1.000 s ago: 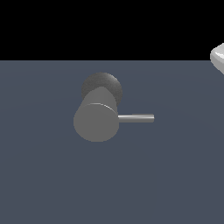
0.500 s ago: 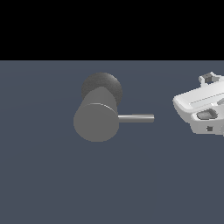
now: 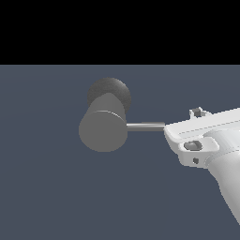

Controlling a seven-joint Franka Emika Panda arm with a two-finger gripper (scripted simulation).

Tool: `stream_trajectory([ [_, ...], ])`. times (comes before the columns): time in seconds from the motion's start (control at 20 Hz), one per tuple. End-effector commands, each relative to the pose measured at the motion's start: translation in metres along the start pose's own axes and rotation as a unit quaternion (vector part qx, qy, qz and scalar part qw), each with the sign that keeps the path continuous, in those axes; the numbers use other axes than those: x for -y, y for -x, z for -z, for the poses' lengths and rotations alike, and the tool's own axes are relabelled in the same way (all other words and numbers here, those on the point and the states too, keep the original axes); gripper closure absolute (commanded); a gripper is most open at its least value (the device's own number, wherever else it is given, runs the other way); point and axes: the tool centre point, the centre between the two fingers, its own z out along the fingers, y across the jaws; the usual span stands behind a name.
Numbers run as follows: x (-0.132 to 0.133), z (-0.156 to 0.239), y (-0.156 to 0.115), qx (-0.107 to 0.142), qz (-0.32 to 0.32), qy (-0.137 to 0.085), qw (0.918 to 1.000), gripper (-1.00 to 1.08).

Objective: Turn on the faucet by rotating a designated handle.

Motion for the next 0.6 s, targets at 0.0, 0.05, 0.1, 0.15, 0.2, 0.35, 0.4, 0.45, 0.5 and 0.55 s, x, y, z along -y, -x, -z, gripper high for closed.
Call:
stream_trajectory([
  [0.0, -0.011, 0.004, -0.008, -0.012, -0.011, 0.005, 0.9998, 1.08],
  [0.05, -0.014, 0.005, -0.01, -0.015, -0.014, 0.007, 0.9998, 1.08],
  [0.1, -0.016, 0.006, -0.011, -0.018, -0.017, 0.007, 0.9997, 1.08],
  [0.15, -0.018, 0.006, -0.013, -0.02, -0.02, 0.008, 0.9996, 1.08],
  [0.2, -0.02, 0.007, -0.014, -0.022, -0.023, 0.008, 0.9994, 1.08],
  [0.35, -0.024, 0.007, -0.015, -0.029, -0.039, 0.004, 0.9988, 1.08],
  [0.4, -0.026, 0.007, -0.016, -0.031, -0.045, 0.003, 0.9985, 1.08],
  [0.45, -0.029, 0.006, -0.016, -0.033, -0.053, 0.003, 0.9981, 1.08],
  [0.5, -0.032, 0.006, -0.016, -0.035, -0.061, 0.004, 0.9975, 1.08],
  [0.55, -0.036, 0.006, -0.017, -0.037, -0.069, 0.005, 0.9969, 1.08],
])
